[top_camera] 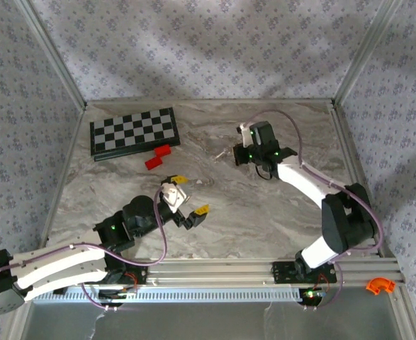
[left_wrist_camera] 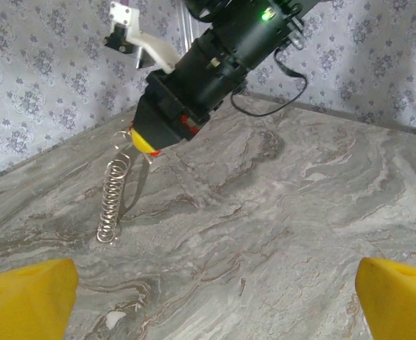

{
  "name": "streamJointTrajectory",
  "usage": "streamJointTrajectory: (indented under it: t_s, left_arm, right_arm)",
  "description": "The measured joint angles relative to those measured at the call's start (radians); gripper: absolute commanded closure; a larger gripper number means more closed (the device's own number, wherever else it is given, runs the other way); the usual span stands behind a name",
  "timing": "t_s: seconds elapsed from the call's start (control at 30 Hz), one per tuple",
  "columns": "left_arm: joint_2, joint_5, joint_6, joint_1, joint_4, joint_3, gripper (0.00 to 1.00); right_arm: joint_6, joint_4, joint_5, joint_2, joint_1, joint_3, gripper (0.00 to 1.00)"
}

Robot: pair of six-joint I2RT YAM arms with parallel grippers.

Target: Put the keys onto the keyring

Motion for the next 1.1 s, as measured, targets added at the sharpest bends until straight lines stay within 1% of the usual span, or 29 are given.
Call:
streamJointTrajectory:
  t_s: [0.3,0.5,0.83,1.1]
  left_arm:
    - [0.0,0.0,0.0,0.005,0.011,-0.009,0.01]
    - [0.018,0.003,0.0,0.006,0.015,-0.012,0.01]
    - [0.024,0.003,0.0,0.011,0.02,-0.016,0.0]
    - [0.058,0.003,0.001,0.026,0.023,-0.016,0.0]
  right_arm:
    - [0.048,-0.022,-0.109,-0.056,-0.015,-0.168,1.0]
    - [0.095,-0.025,-0.175,-0.068,-0.009,-0.235,1.0]
    - [0.135,-0.024,-0.236,-0.067,0.059,-0.308,1.0]
    - [0.171,-0.024,-0.248,-0.075,0.064,-0.397,1.0]
